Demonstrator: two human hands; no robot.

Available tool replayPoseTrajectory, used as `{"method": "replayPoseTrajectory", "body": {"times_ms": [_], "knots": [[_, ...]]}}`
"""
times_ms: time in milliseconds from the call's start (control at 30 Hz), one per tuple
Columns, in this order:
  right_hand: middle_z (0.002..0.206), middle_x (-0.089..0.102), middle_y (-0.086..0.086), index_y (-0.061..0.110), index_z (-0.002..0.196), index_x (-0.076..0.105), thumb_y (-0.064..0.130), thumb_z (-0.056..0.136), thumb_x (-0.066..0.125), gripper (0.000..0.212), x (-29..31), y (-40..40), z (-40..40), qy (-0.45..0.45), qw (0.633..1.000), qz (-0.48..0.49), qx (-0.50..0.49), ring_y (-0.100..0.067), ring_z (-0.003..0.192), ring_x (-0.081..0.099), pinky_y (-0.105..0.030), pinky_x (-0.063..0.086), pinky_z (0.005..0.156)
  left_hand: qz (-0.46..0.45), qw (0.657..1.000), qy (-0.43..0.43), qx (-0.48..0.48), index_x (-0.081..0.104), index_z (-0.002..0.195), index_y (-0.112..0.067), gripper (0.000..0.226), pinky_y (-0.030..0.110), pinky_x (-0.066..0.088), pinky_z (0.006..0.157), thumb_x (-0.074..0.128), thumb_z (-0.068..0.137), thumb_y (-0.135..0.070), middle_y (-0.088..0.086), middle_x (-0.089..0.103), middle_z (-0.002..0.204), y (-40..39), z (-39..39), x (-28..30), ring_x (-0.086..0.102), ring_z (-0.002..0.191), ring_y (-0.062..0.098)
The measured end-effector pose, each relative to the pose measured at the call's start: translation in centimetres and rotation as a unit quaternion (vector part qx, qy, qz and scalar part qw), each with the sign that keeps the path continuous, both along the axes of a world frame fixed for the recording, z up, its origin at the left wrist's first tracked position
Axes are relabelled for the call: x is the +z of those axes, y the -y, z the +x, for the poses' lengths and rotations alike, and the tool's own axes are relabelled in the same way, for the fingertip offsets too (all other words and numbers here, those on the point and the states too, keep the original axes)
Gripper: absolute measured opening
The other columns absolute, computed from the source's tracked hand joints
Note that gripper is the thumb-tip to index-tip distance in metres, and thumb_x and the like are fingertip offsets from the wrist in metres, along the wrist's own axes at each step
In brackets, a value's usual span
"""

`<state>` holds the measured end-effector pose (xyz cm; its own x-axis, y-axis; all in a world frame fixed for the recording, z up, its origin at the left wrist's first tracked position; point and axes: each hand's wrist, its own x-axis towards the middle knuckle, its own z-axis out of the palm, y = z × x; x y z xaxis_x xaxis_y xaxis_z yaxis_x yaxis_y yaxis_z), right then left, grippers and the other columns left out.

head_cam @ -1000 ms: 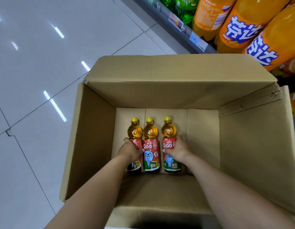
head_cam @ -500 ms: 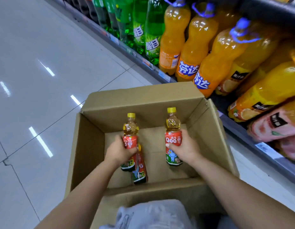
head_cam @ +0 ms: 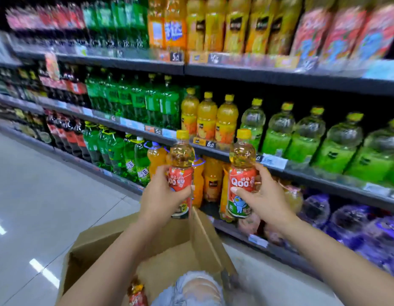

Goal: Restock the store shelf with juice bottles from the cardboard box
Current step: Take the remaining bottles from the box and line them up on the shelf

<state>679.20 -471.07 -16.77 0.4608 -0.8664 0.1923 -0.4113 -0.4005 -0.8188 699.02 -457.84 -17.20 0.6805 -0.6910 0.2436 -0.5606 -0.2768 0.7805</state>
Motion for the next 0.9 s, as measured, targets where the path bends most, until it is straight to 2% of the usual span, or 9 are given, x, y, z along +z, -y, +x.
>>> {"method": "replayPoseTrajectory", "body": {"times_ms": [133,267,333,433,500,633,700,800,900], "knots": [[0.108,0.061,0.01,0.028,0.141,0.034,0.032,0.071,0.08,0.084,8.2,0.0,-7.6,0.057,0.996,-0.045,-0.044,-0.009,0.097,0.062,-0.03,0.05,0.089,-0.056,0.997,0.031,-0.049,0.038,0.109,-0.04,0.057,0.025,0.048,0.055,0.078,0.069,-0.05,-0.024,0.056,0.084,2.0,-5.0,8.1,0.06,0.065,-0.002],[0.103,0.066,0.019,0.044,0.122,0.042,0.044,0.062,0.08,0.071,14.5,0.4,-14.5,0.097,0.985,-0.105,-0.096,-0.004,0.094,0.065,-0.035,0.052,0.09,-0.111,0.986,0.076,-0.098,0.041,0.11,-0.038,0.06,0.029,0.05,0.064,0.079,0.066,-0.05,-0.024,0.058,0.087,4.3,-9.3,15.0,0.062,0.076,0.003],[0.102,0.065,0.019,0.045,0.121,0.042,0.049,0.059,0.079,0.072,17.3,0.7,-17.4,0.104,0.979,-0.128,-0.121,-0.005,0.094,0.066,-0.037,0.054,0.086,-0.138,0.981,0.086,-0.107,0.044,0.112,-0.036,0.062,0.03,0.048,0.067,0.08,0.064,-0.051,-0.022,0.059,0.09,5.7,-11.3,18.0,0.063,0.082,0.008],[0.107,0.064,0.016,0.038,0.132,0.04,0.042,0.066,0.081,0.078,20.6,1.0,-21.0,0.112,0.969,-0.156,-0.157,-0.003,0.092,0.065,-0.023,0.054,0.07,-0.168,0.972,0.081,-0.142,0.04,0.111,-0.039,0.063,0.023,0.047,0.064,0.08,0.064,-0.05,-0.024,0.057,0.088,7.8,-13.9,21.4,0.063,0.081,0.006],[0.106,0.063,0.015,0.033,0.134,0.038,0.036,0.07,0.081,0.076,22.2,1.5,-23.1,0.119,0.961,-0.171,-0.18,0.0,0.089,0.063,-0.016,0.05,0.057,-0.177,0.968,0.078,-0.16,0.041,0.119,-0.036,0.067,0.017,0.043,0.058,0.08,0.066,-0.049,-0.021,0.059,0.088,9.4,-15.3,23.0,0.062,0.077,0.004],[0.099,0.058,0.025,0.039,0.125,0.038,0.035,0.074,0.079,0.066,24.7,2.9,-25.9,0.129,0.95,-0.189,-0.215,0.003,0.087,0.061,-0.013,0.048,0.055,-0.174,0.967,0.068,-0.175,0.036,0.137,-0.027,0.084,0.013,0.042,0.048,0.079,0.067,-0.049,-0.02,0.054,0.089,12.3,-17.4,25.4,0.061,0.07,0.001],[0.092,0.055,0.029,0.044,0.12,0.036,0.034,0.073,0.079,0.065,25.8,4.0,-26.5,0.133,0.942,-0.204,-0.231,0.006,0.085,0.058,-0.014,0.047,0.059,-0.178,0.963,0.074,-0.187,0.035,0.139,-0.024,0.086,0.012,0.044,0.047,0.079,0.068,-0.048,-0.023,0.053,0.087,13.7,-18.2,26.2,0.059,0.069,-0.001],[0.089,0.052,0.032,0.037,0.132,0.038,0.037,0.074,0.079,0.071,26.8,6.5,-26.5,0.131,0.931,-0.232,-0.251,0.013,0.08,0.053,-0.019,0.044,0.067,-0.19,0.956,0.074,-0.213,0.035,0.138,-0.024,0.086,0.017,0.053,0.061,0.079,0.067,-0.048,-0.025,0.05,0.094,15.9,-18.7,26.9,0.061,0.079,-0.001],[0.091,0.049,0.031,0.029,0.138,0.036,0.033,0.077,0.077,0.074,27.5,9.0,-25.6,0.146,0.925,-0.242,-0.255,0.018,0.077,0.047,-0.013,0.04,0.066,-0.186,0.955,0.069,-0.219,0.035,0.136,-0.028,0.083,0.016,0.051,0.055,0.079,0.068,-0.045,-0.024,0.049,0.095,17.2,-18.9,27.1,0.062,0.081,0.003]]}}
